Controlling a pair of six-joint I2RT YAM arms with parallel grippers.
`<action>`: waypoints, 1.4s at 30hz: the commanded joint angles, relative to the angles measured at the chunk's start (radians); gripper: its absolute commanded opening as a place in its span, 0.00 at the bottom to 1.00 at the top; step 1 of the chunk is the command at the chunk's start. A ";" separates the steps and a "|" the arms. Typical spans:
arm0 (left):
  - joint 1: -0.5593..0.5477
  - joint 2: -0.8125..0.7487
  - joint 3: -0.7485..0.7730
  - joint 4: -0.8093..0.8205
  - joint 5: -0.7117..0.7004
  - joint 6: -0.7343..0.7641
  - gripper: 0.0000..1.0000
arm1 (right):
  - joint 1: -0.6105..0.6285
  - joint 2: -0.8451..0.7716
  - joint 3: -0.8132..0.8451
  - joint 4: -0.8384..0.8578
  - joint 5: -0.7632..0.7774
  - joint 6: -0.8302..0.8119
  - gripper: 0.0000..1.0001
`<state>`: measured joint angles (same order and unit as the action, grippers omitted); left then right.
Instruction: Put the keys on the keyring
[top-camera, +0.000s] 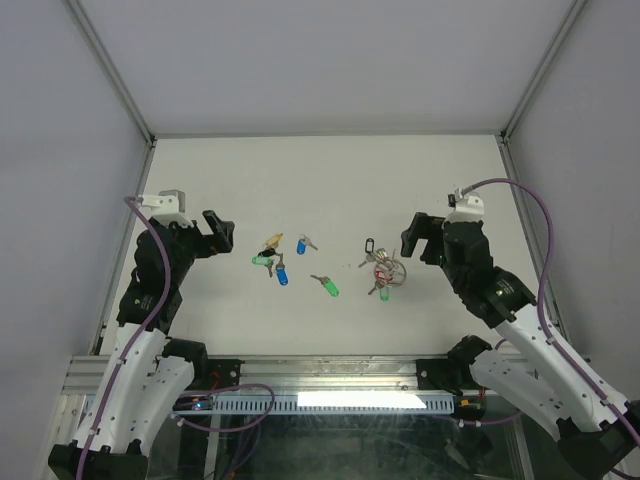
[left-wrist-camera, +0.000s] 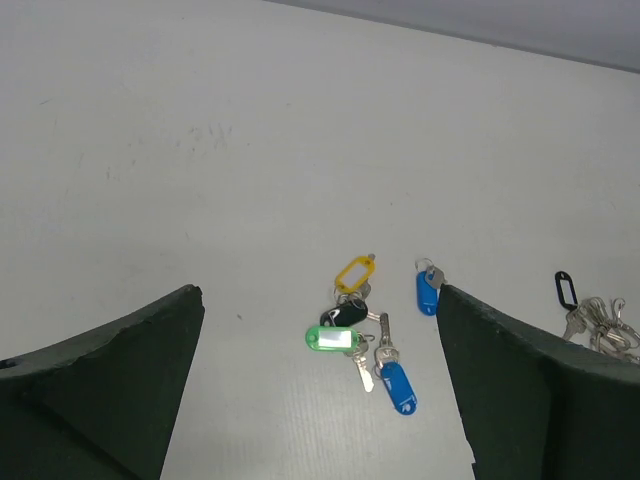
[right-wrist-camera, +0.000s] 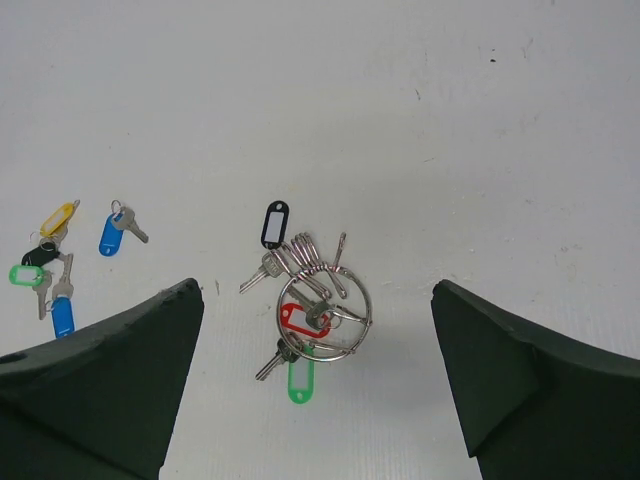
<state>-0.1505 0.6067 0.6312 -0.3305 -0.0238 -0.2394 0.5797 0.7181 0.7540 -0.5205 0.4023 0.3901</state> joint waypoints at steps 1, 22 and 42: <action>0.002 -0.002 0.008 0.034 -0.004 0.018 0.99 | 0.000 -0.025 -0.005 0.080 0.004 -0.044 0.99; 0.001 0.168 0.034 0.030 0.041 0.033 0.98 | 0.001 0.410 0.236 -0.205 -0.347 -0.228 0.74; 0.001 0.166 0.034 0.028 0.055 0.039 0.94 | 0.117 0.825 0.296 -0.092 -0.320 -0.141 0.39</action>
<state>-0.1505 0.7826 0.6312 -0.3313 0.0097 -0.2173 0.6746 1.4948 0.9855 -0.6815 0.0448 0.2169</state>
